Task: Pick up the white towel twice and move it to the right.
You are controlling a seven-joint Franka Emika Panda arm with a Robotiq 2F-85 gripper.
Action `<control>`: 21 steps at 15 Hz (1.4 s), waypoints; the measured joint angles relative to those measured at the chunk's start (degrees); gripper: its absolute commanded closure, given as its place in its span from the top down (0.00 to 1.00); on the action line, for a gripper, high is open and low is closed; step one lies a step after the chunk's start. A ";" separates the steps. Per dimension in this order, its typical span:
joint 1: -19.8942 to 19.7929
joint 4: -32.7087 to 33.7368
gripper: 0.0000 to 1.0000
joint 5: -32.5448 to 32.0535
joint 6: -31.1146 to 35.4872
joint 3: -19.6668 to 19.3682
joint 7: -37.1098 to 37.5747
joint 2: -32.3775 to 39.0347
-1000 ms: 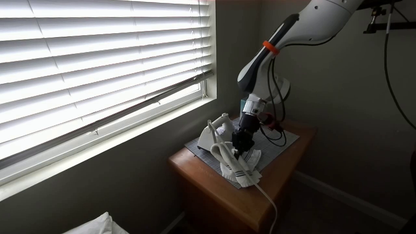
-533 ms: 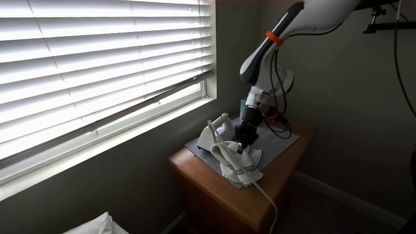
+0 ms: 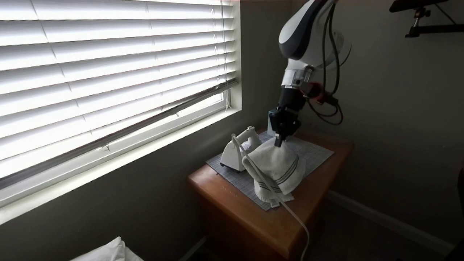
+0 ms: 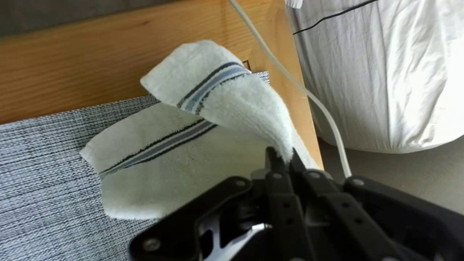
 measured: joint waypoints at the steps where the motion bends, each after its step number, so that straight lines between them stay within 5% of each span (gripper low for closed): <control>1: 1.57 -1.67 0.01 -1.21 -0.19 -1.07 2.29 -3.12; 11: 11.13 -7.29 0.01 -15.79 -9.15 -4.70 21.84 -25.41; 17: 12.80 -7.27 0.01 -20.46 -9.72 -5.48 18.57 -26.99; 21: 11.50 -7.31 0.01 -22.62 -3.80 -9.20 10.71 -22.13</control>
